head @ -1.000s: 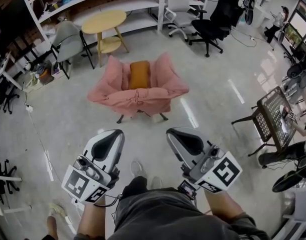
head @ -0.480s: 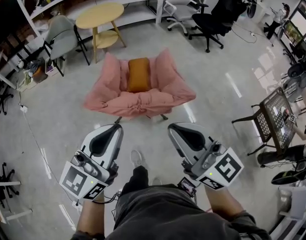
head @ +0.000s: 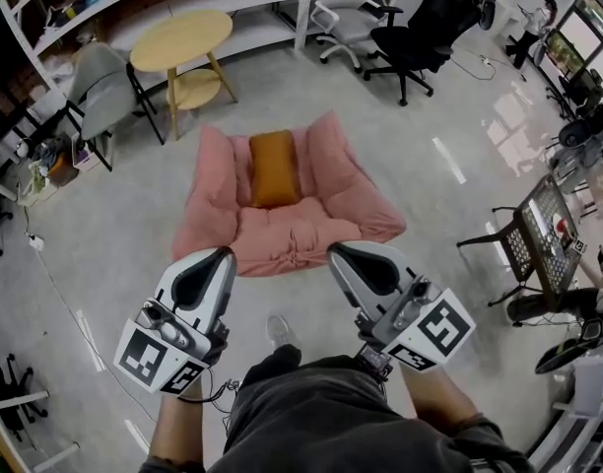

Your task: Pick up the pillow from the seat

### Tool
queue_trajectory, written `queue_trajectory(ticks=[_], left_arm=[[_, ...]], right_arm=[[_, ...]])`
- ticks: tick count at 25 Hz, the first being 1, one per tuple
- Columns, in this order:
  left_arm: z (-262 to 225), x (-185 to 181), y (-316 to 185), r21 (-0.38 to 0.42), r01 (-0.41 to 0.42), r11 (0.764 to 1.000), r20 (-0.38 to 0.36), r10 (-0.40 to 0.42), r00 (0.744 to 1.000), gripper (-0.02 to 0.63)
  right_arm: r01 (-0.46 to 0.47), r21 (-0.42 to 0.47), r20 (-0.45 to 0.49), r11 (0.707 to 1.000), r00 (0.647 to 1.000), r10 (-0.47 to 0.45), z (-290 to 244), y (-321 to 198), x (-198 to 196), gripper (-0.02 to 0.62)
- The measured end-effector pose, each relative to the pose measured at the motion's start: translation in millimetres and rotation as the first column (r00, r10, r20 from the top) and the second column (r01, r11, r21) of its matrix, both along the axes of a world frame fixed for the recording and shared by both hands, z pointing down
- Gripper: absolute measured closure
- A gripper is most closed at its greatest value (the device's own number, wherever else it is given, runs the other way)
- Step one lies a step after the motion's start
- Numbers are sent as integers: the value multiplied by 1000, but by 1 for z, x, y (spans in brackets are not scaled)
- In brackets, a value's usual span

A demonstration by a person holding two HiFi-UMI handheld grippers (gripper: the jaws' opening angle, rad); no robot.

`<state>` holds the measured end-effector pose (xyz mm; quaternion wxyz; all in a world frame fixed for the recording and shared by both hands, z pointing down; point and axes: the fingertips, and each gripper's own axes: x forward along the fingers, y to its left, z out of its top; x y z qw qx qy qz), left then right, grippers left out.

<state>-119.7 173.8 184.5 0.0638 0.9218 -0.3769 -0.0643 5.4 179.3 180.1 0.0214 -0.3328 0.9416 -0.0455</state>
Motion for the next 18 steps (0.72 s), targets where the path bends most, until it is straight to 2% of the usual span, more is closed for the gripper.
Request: queue_trajectory(ticks=[9, 18], left_arm=[[11, -28, -69, -21, -32, 999, -17, 32, 999, 592], [31, -27, -133, -63, -37, 997, -23, 36, 999, 592]], right_arm=[[-48, 2, -26, 999, 998, 48, 2, -67, -23, 580], [-38, -32, -37, 999, 999, 37, 19, -130, -28, 580]])
